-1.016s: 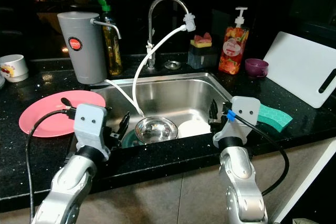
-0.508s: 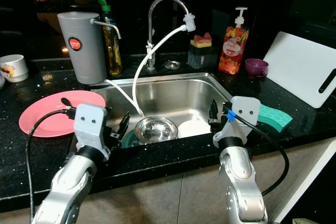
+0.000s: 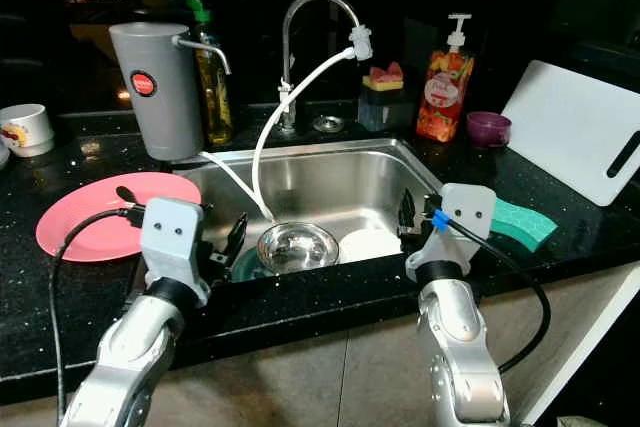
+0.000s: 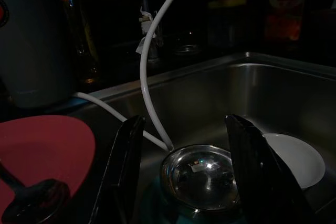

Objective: Kitchen organization

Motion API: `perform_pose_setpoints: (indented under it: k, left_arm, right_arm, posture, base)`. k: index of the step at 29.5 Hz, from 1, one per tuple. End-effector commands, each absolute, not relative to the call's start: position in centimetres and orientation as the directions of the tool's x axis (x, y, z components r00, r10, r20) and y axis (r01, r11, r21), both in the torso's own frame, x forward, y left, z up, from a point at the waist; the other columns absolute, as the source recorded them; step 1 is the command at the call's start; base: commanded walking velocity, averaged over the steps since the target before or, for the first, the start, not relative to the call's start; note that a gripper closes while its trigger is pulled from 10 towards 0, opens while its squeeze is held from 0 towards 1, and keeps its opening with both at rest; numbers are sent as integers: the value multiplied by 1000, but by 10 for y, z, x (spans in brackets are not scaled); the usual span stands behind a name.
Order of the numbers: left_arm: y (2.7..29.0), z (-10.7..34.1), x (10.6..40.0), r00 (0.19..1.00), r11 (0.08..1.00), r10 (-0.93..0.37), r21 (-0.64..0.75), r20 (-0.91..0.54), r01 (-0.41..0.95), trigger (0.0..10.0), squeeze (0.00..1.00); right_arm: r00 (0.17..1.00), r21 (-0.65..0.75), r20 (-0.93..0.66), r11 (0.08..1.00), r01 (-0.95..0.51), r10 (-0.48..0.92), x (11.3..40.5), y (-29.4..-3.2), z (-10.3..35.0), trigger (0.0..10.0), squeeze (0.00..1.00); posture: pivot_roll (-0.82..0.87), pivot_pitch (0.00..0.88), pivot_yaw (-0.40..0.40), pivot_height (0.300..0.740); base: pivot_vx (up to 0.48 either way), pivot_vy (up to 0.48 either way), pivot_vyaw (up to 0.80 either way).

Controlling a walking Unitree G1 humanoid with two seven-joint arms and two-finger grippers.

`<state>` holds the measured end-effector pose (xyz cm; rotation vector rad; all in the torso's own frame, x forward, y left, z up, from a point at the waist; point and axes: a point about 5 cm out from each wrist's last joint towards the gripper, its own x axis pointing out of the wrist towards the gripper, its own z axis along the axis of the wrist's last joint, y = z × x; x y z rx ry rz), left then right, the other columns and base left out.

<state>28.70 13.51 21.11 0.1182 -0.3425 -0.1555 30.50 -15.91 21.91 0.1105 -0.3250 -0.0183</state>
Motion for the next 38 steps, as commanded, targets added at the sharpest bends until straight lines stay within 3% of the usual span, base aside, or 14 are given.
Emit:
perform_pose_setpoints:
  k: [1, 38]
  left_arm:
    - [134, 210, 288, 930, 980, -180, 146, 322, 139, 10000, 0]
    - [132, 210, 288, 928, 978, -187, 148, 322, 146, 10000, 0]
  right_arm:
    - [943, 117, 329, 993, 4, -42, 305, -159, 222, 10000, 0]
    - [942, 113, 334, 994, 1, -39, 305, -160, 224, 10000, 0]
  posture:
    - [103, 41, -51, 740]
    - [99, 34, -52, 740]
  base:
    - [0, 0, 0]
    - [0, 0, 0]
